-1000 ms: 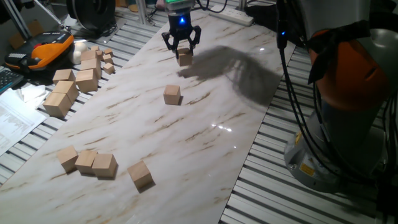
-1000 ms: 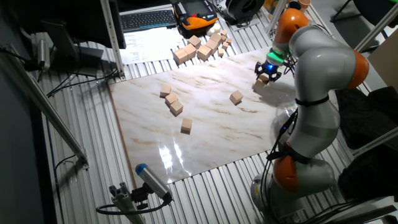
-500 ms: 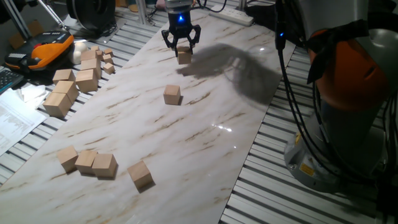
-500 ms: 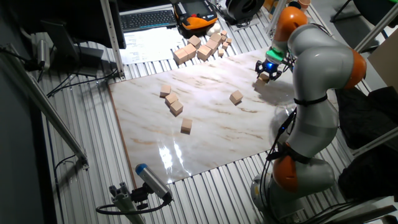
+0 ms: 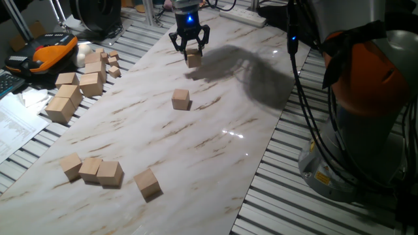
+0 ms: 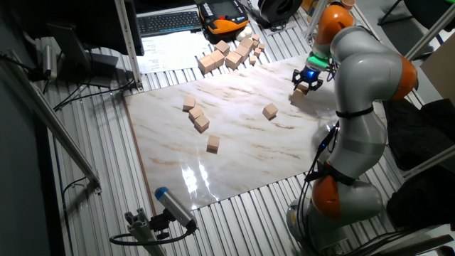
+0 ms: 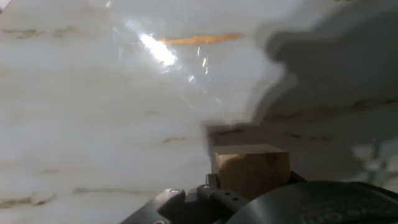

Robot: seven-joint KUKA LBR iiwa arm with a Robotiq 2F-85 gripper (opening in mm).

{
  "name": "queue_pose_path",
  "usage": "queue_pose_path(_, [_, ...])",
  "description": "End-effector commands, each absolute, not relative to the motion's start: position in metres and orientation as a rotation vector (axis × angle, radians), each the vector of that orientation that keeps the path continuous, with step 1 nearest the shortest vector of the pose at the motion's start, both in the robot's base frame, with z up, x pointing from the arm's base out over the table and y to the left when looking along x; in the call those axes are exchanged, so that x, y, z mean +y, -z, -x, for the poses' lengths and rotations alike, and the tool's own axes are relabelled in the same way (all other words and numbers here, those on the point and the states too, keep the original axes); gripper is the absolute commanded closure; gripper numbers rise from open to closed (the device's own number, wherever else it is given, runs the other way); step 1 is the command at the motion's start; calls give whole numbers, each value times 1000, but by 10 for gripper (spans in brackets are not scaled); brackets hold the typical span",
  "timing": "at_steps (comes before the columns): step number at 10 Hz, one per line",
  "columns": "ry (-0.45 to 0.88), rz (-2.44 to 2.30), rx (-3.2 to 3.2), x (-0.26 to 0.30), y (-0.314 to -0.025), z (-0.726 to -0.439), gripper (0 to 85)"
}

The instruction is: Stack the blocks into a pyramid shape

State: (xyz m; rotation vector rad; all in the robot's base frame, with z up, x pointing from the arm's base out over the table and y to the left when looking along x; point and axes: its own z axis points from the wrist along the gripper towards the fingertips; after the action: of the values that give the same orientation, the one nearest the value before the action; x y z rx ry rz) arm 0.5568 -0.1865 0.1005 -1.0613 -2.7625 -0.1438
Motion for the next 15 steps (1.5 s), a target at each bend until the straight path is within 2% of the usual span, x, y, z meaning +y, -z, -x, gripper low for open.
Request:
queue_pose_path(1, [123,1139,-2749,-187,-101,-557,850])
queue_pose_path(8, [16,1675,-2567,-134,-98,-554,850])
queue_pose_path(15, [-11,2015,-2378,-99,-66,-547,850])
